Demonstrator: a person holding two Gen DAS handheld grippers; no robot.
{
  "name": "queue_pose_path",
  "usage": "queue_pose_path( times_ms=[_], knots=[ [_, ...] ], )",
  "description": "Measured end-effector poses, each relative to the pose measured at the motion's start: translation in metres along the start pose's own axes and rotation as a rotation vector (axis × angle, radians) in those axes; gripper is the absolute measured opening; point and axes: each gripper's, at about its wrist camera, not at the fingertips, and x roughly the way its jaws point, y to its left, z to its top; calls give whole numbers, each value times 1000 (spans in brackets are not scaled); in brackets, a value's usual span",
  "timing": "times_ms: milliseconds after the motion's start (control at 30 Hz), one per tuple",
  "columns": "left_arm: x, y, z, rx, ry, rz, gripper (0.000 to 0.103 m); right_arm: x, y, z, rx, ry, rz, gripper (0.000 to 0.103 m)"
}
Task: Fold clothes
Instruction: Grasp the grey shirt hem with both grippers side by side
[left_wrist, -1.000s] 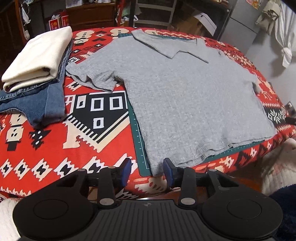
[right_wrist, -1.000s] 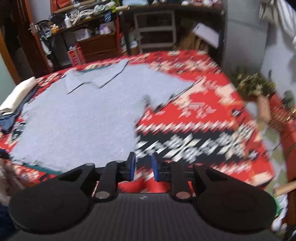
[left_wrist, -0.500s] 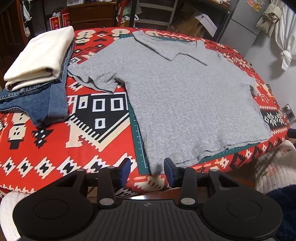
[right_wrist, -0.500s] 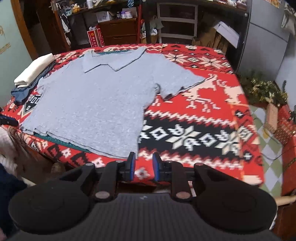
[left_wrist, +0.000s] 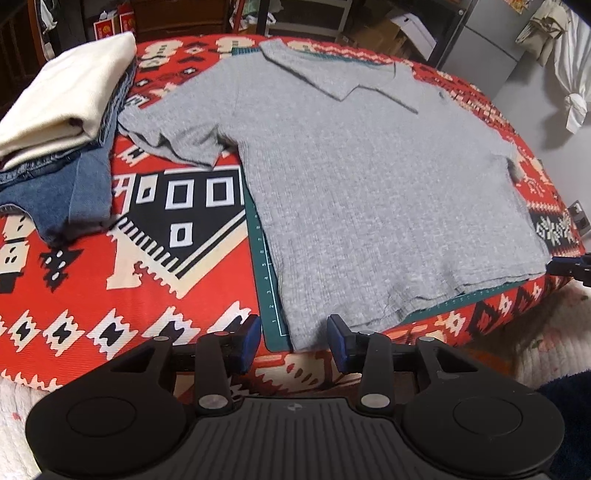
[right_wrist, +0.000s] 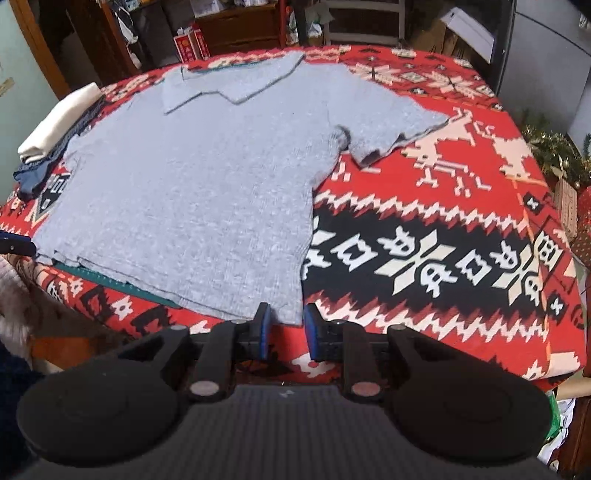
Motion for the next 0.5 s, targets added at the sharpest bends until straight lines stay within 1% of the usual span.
queue_pose_path(
  times_ms=[100,133,200,233,300,333,367,500],
  knots=[
    [2,-2,1,24,7,11,36,2,2,0,-13,1,-11,19],
    [2,-3,1,35,9,16,34,2,4,0,-24,3,-13,14],
    [2,-6,1,64,14,28,32,2,7,-1,-39,5,-15,10],
    [1,-7,0,75,15,36,29,2,8,-1,-45,5,-18,7],
    [0,-10,0,92,17,41,24,1,10,0,-53,1,-22,4],
    [0,-11,0,98,19,37,15,0,11,0,-54,0,-21,4],
    [-1,-12,0,105,20,33,10,-1,11,0,-54,0,-18,4],
    [-8,-6,2,60,-4,6,10,-4,12,1,-53,-6,-9,4]
  ],
)
